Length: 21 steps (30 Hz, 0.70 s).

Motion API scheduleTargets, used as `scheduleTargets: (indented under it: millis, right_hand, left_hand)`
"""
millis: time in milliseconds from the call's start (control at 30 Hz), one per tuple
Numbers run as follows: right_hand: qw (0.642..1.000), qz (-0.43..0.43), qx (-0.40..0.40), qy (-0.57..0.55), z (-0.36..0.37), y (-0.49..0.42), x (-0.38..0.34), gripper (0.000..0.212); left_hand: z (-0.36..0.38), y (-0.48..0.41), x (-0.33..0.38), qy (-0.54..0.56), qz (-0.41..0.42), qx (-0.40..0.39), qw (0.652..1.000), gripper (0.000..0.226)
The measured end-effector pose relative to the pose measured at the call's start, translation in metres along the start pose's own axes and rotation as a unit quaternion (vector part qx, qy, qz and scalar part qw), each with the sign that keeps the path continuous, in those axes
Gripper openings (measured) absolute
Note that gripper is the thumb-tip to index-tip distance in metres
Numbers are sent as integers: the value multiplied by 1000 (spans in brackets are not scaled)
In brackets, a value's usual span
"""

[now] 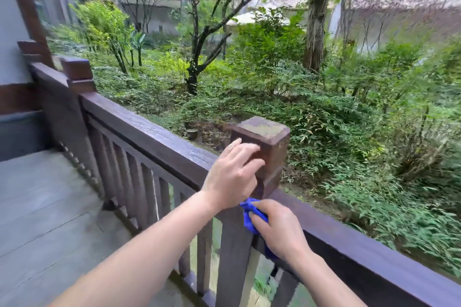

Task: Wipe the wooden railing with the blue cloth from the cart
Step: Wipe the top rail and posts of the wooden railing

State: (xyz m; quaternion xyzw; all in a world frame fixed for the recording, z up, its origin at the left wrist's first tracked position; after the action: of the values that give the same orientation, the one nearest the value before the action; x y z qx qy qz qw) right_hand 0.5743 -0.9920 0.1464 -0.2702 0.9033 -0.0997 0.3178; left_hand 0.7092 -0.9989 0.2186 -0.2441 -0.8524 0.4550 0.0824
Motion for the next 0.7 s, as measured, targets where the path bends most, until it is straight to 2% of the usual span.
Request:
scheduleTargets:
  millis: [67, 167, 367, 700]
  right_hand:
    - [1000, -13, 1, 3, 24, -18, -20, 16]
    - [1000, -16, 15, 15, 59, -47, -45, 26]
    - [998, 33, 48, 31, 102, -110, -75, 20]
    - [989, 77, 113, 62, 121, -171, -55, 21]
  left_hand:
    - [-13, 37, -37, -3, -38, 11, 999, 31]
    - [-30, 89, -101, -13, -73, -11, 997, 30]
    - [-45, 142, -209, -43, -108, -80, 990, 30]
    - [8, 148, -279, -13, -138, -127, 982, 39]
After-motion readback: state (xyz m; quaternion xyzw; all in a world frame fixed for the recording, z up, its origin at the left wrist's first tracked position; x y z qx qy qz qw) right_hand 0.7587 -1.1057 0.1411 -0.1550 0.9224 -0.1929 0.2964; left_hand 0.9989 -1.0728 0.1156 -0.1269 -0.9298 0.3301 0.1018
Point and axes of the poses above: each hand's wrist, its own y-axis away from the middle knuckle, its own z-axis out of the palm, x = y × z, the point moved 5 cm from there along -y, towards the middle knuckle, and after that the axes turned 1 degree about -z, right-handed, at the moved point
